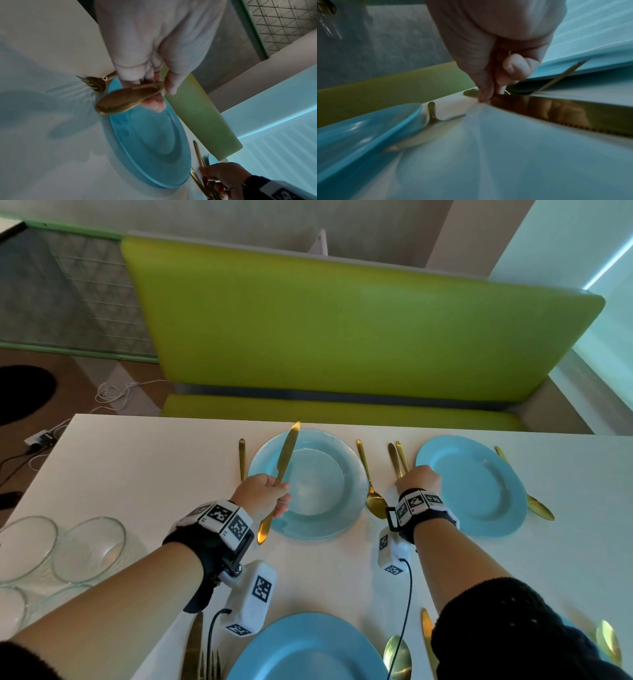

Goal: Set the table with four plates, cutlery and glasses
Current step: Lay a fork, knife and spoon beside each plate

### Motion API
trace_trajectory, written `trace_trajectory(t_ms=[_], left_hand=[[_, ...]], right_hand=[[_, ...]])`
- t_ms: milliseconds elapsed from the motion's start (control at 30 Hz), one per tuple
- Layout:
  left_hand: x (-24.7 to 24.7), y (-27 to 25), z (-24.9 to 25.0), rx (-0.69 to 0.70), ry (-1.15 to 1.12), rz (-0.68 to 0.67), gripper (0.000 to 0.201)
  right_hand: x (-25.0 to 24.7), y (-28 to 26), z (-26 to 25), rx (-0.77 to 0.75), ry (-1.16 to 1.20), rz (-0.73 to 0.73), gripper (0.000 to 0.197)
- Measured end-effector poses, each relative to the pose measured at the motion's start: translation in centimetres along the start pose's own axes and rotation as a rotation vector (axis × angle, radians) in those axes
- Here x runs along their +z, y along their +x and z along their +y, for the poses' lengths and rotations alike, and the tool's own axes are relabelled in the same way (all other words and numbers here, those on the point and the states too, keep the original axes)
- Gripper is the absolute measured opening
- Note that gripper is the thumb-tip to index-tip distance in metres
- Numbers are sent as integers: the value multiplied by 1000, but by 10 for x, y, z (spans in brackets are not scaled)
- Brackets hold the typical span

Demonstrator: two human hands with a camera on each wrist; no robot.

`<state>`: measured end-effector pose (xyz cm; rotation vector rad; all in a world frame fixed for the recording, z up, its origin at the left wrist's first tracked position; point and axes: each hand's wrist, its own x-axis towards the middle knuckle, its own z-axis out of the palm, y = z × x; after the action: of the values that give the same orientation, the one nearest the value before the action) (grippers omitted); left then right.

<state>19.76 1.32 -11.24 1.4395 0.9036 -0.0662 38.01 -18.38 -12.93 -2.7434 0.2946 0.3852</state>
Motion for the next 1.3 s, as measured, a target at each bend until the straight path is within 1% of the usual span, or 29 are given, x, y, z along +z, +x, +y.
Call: trace_trajectory(t_ms=[267,500,633,733,800,833,967,1067,1200,1233,1300], left_hand=[[5,-2,0,3,4,-3,15],[4,-9,-1,0,5,-2,15],[4,-18,0,15,5,-12,16],[3,-26,3,23,6,-15,15],[0,-31,3,26,52,-20,13],[-2,-32,3,24,94,-25,14],[-17,-43,4,18,280,-59,28],[-30,-59,4,42,313,-90,32],[-66,-90,1,61,310,-180,16],[-73,-94,-1,63,324,-206,16],[-100,-106,-4,91,371,-242,13]], right_hand=[[3,7,2,-2,-2,10,16],[5,9,8,-33,-31,-1,19],[-2,-3,7,-68,-62,-3,26],[-13,-22,4,-101,-69,25,23],[-19,-44,-1,-171,-58,32,21],[-22,-59,-5,-229,-29,26,22],[-20,-140,-30,-588,34,-44,28],[-10,-199,-47,-815,-9,-89,30],[12,-261,-54,-958,-75,-65,28],[15,-270,-55,-995,-78,-45,26],[22,-298,-61,-1064,-66,49,19]])
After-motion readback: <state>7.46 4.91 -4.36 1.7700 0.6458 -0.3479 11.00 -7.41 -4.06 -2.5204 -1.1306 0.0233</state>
